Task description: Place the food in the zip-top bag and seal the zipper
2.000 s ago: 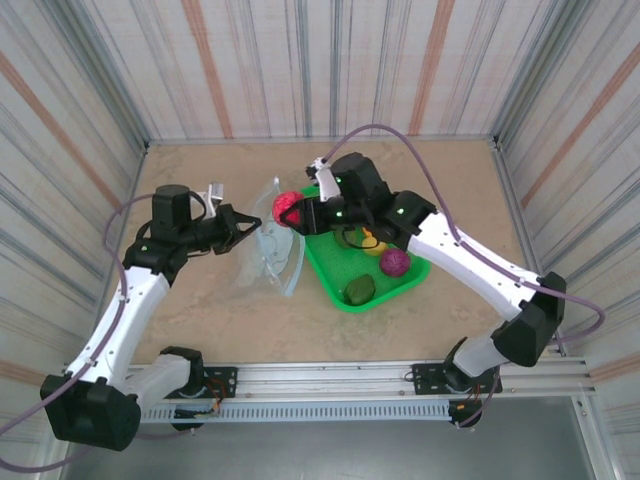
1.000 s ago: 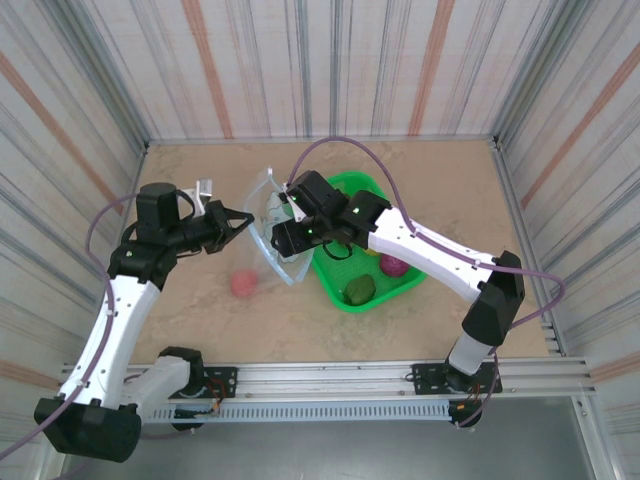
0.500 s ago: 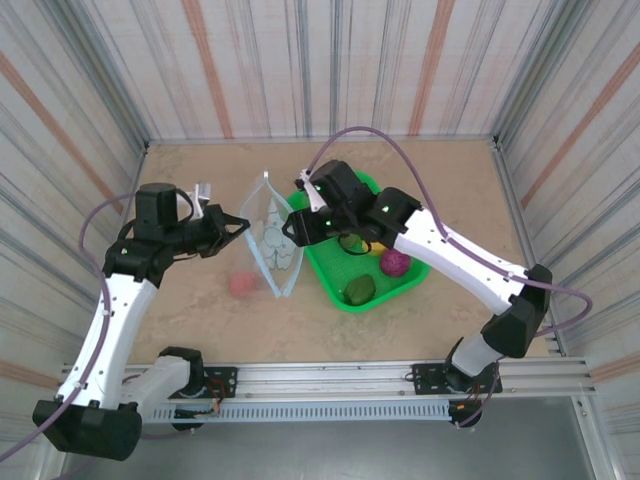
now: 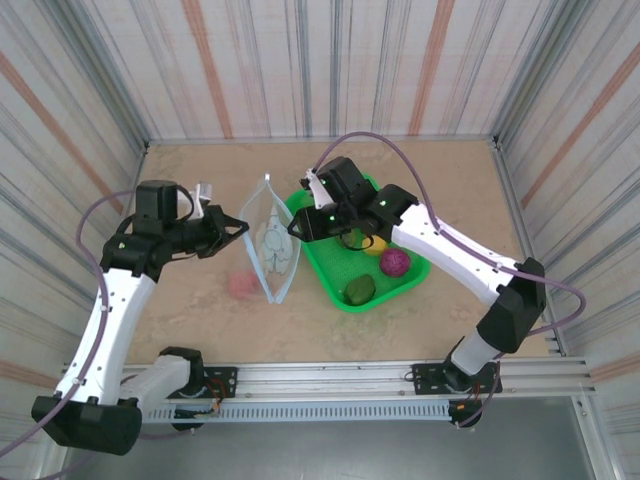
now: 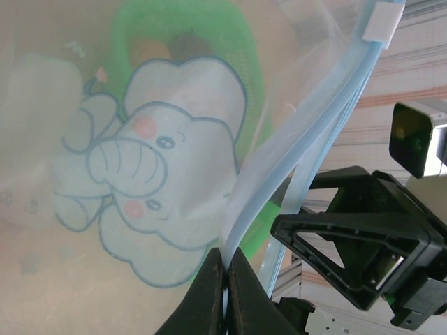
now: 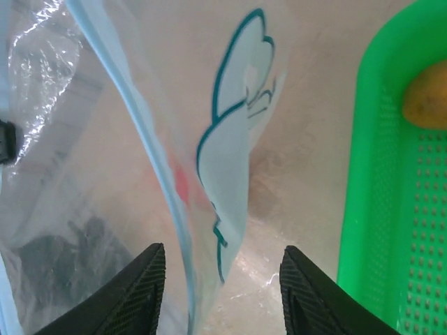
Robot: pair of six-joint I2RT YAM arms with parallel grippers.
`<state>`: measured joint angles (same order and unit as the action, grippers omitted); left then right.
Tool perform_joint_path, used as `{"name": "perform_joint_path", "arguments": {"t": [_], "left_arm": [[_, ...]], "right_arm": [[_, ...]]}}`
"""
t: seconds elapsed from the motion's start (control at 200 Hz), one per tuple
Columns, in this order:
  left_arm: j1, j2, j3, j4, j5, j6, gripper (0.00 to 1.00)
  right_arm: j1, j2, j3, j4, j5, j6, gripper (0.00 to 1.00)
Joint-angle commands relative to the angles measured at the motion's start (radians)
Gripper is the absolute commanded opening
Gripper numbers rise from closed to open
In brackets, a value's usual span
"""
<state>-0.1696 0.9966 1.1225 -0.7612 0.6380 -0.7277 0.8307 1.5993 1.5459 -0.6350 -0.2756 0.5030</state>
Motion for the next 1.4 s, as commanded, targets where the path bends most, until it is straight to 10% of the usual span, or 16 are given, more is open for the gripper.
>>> {"name": "perform_joint_path", "arguments": {"t": [0.0,0.09,0.225,0.601,1.393], "left_arm": [[-0.027,0.008,0.032,-0.035,-0.01,0.03,0.15],[-0.032,0.006,0.048,-0.051,-0.004,0.031,0.39],[-0.034,-0.039,0.077,-0.073,-0.032,0.05,0.55],[-0.192,-0.025,0.112,-0.13,-0.141,0.099,0.31],[-0.244,0.065,0.143,-0.116,-0.228,0.123,0.2]], "right_arm": [[-0.002,0.032,0.006,0.07,-0.088,0.03,0.27],[-0.004,0.044,0.004,0.09,-0.089,0.049,0.03],[-0.022,0.02,-0.039,0.15,-0.119,0.088,0.0],[-0.03,-0.016,-0.076,0.205,-0.151,0.131,0.0],[-0.004,-0.015,-0.076,0.208,-0.138,0.137,0.0]]}}
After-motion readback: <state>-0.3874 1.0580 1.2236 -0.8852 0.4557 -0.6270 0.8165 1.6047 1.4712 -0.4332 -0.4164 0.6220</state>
